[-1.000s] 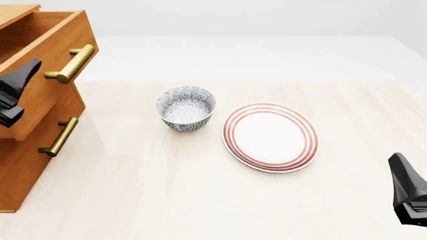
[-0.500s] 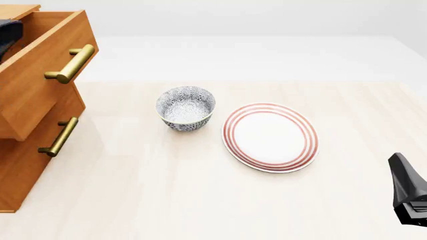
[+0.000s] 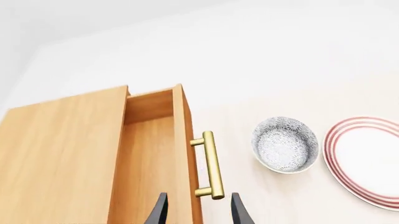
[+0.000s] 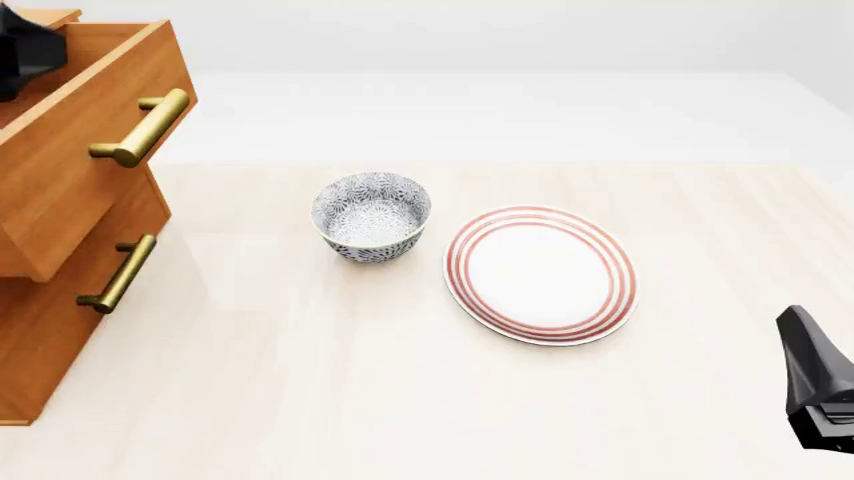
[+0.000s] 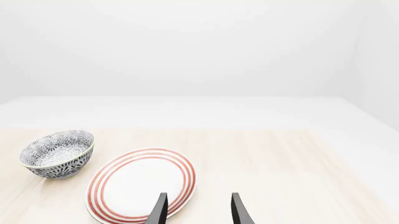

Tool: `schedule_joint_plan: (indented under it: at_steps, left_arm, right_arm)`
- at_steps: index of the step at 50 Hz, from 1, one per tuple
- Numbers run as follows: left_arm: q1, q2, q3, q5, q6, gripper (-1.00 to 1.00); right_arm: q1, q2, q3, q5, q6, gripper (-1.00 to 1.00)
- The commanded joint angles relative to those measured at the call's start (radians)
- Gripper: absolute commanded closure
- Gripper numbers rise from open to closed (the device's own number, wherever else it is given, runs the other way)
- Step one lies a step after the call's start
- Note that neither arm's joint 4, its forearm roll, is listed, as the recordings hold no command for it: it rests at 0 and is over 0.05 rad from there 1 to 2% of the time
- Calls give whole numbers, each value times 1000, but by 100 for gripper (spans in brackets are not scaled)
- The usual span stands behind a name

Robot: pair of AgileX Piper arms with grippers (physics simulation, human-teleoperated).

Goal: Open the top drawer of the cabinet.

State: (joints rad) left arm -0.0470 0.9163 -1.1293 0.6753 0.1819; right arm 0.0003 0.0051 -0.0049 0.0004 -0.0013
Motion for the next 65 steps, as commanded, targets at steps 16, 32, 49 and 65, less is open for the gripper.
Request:
schedule_joint_plan:
  at_steps: [16, 32, 49, 65]
  left_arm:
    - [-20, 133, -174, 175, -126, -100]
    - [8, 140, -181, 191, -165, -100]
    - [28, 138, -155, 159, -175, -100]
    - [21, 149, -91, 102, -202, -100]
  right_arm:
    - [0, 0, 0, 0, 0, -100]
    - [0, 0, 0, 0, 0, -100]
    - [0, 0, 0, 0, 0, -100]
    - [0, 0, 0, 0, 0, -100]
